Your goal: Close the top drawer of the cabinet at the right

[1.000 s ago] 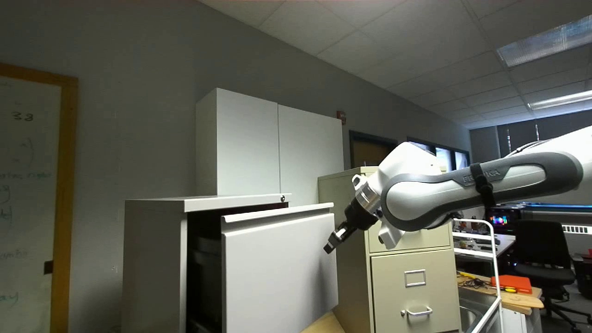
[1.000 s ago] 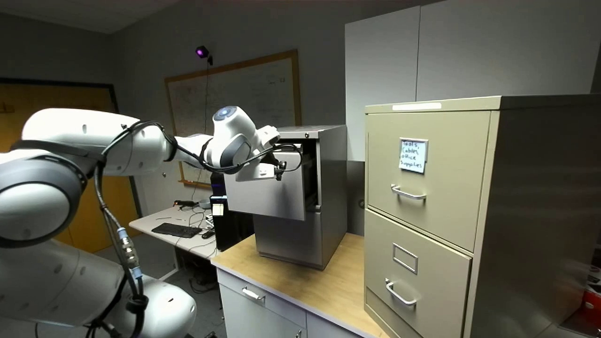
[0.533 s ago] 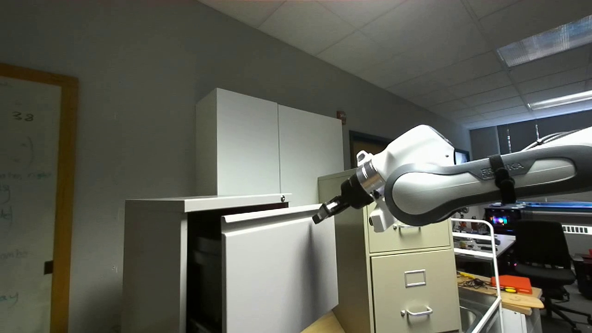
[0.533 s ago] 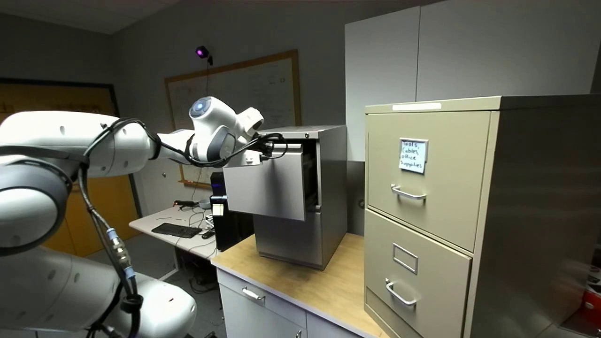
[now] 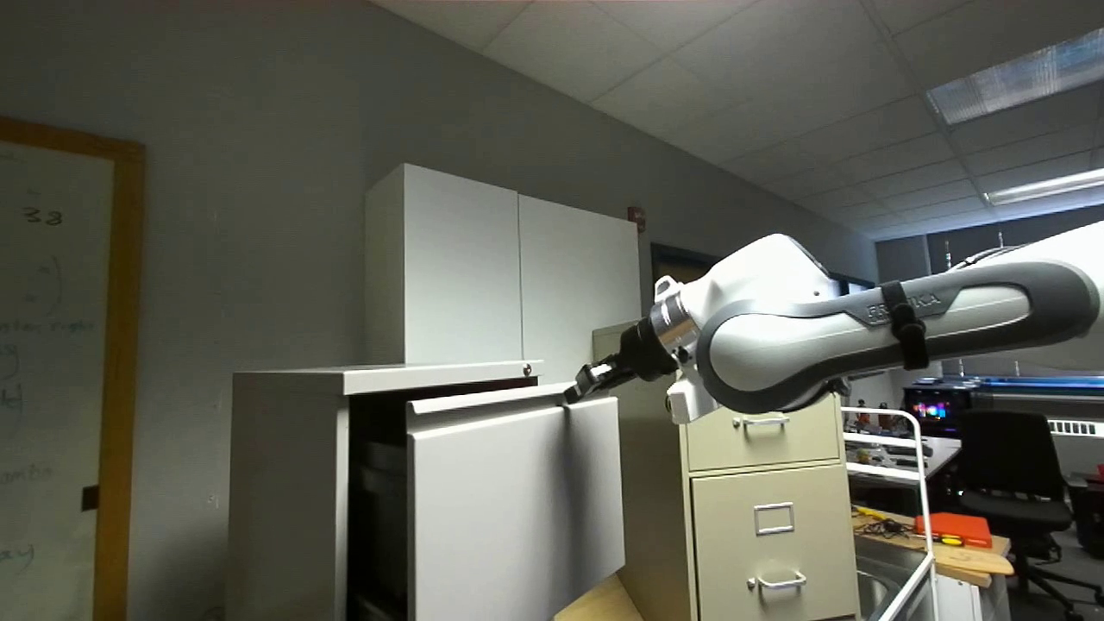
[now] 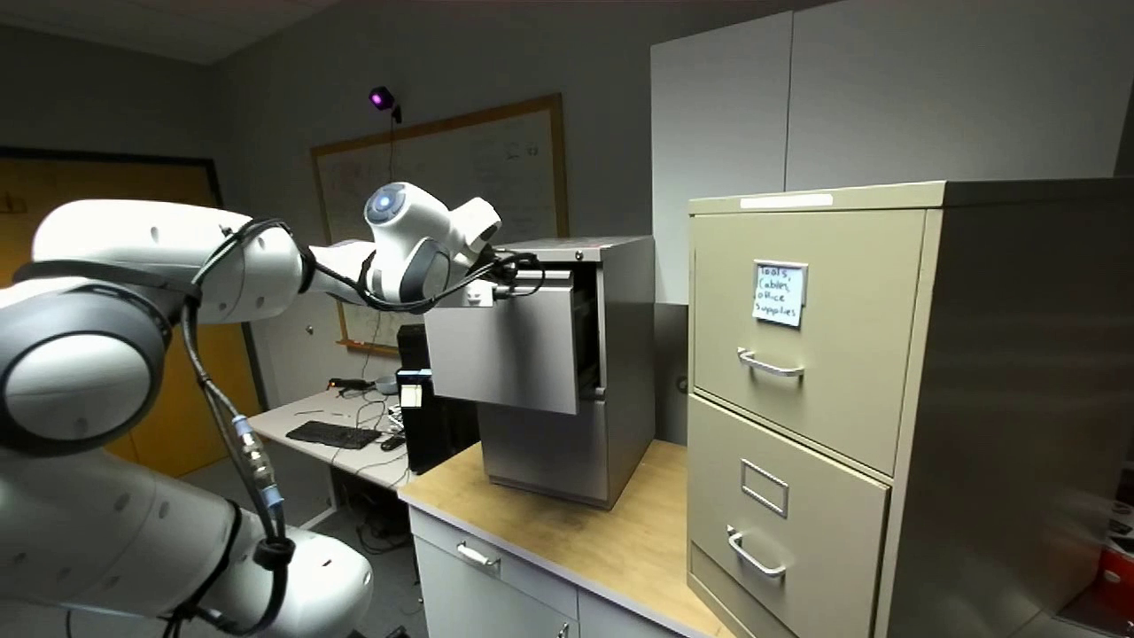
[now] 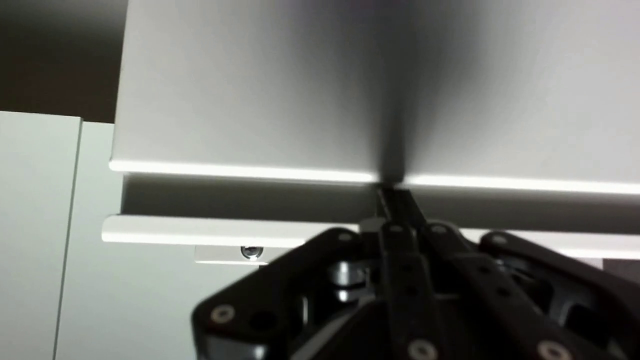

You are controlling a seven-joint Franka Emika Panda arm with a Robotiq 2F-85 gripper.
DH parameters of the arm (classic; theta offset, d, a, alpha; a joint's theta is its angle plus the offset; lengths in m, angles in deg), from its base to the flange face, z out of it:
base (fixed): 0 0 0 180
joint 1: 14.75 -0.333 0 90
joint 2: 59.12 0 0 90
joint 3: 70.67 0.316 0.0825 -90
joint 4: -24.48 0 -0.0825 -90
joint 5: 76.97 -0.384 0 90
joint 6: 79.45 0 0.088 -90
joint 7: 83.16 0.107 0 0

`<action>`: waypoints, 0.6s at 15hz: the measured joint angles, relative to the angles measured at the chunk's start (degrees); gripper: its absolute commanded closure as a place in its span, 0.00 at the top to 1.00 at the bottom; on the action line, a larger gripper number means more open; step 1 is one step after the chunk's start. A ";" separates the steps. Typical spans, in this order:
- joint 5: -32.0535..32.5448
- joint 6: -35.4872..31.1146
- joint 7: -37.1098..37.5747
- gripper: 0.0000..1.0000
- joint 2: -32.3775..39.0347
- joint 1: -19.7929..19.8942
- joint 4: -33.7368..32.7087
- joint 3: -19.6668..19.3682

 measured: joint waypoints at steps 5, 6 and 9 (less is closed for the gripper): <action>-2.94 0.13 -0.01 0.00 4.91 -3.61 -4.49 -2.66; -3.78 0.14 -0.01 0.00 6.18 -4.46 -5.84 -3.07; -6.60 0.43 -0.16 0.00 10.36 -6.60 -10.42 -4.36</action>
